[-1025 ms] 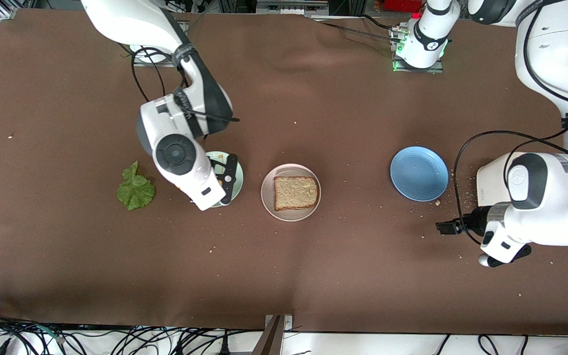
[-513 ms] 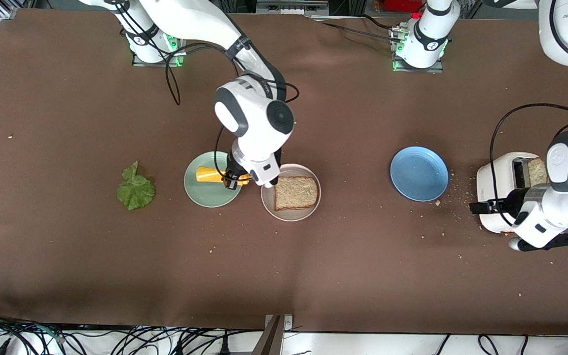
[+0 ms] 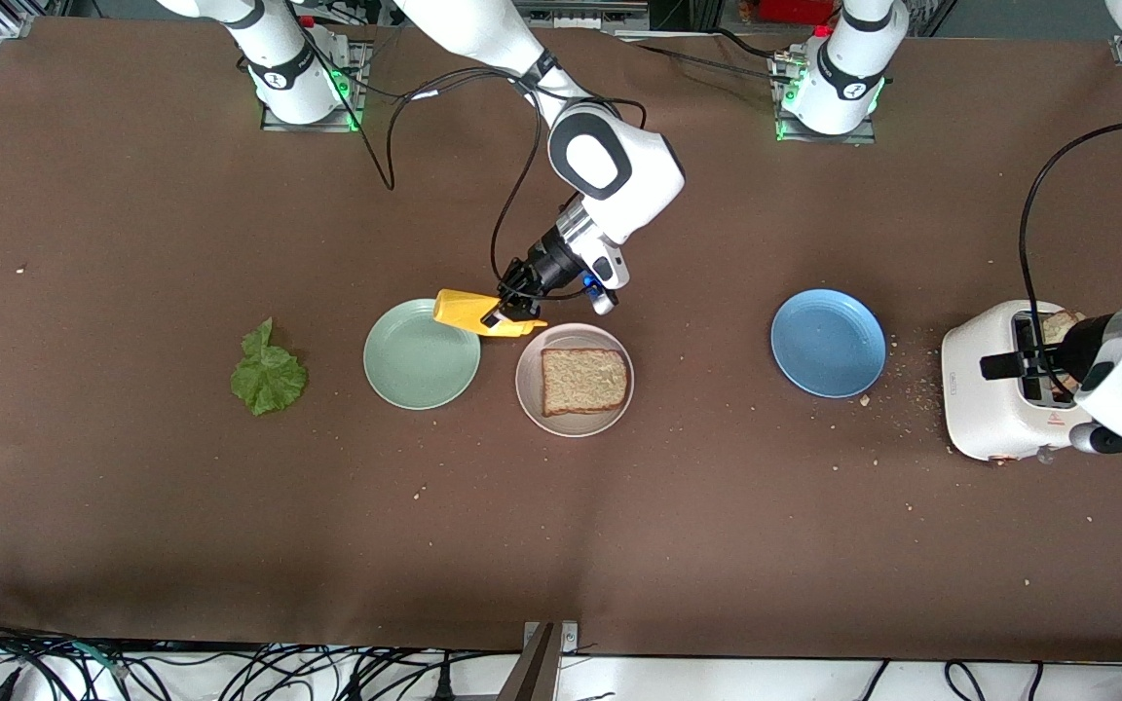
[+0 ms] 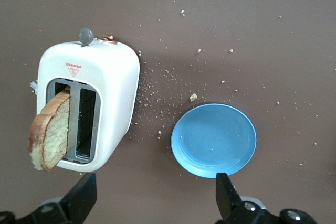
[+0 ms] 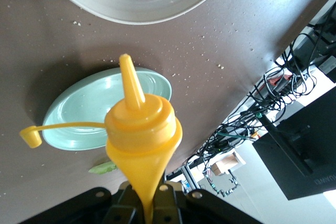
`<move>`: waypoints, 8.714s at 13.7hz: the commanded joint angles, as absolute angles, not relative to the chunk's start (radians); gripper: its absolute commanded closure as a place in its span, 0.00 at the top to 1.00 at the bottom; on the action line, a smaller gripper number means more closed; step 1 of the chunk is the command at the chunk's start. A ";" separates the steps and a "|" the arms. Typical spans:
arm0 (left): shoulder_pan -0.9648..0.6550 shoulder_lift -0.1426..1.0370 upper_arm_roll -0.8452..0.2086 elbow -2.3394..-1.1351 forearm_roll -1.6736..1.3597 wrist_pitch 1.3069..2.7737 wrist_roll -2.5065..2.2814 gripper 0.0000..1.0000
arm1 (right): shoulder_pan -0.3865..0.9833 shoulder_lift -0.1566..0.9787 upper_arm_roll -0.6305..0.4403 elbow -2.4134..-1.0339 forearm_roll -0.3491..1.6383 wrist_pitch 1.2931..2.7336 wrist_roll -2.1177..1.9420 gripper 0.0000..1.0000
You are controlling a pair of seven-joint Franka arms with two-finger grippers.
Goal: Make sandwich in beige plate with both arms
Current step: 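Tilt the yellow mustard bottle over the bread and squeeze with the right gripper, then set the mustard bottle down beside the lettuce and open the right gripper, then grasp the green lettuce leaf with the right gripper, then carry the lettuce onto the bread on the beige plate and release it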
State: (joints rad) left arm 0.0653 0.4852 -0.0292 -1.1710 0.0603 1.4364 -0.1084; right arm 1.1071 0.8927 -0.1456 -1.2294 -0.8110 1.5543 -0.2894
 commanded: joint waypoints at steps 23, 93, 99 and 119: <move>0.121 0.446 -0.044 -1.206 0.089 1.420 -0.083 1.00 | 0.431 0.655 -0.181 -1.212 0.507 1.598 -1.119 0.00; 0.137 0.462 -0.044 -1.233 0.107 1.428 -0.060 1.00 | 0.344 0.645 -0.324 -1.005 0.148 1.080 -0.777 0.00; 0.224 0.462 -0.037 -1.250 0.109 1.482 0.087 1.00 | 0.386 0.661 -0.321 -1.019 0.573 1.155 -0.249 0.00; 0.348 0.459 -0.037 -1.575 0.210 1.821 0.184 0.00 | 0.666 0.940 -0.213 -1.202 1.190 2.060 0.396 0.00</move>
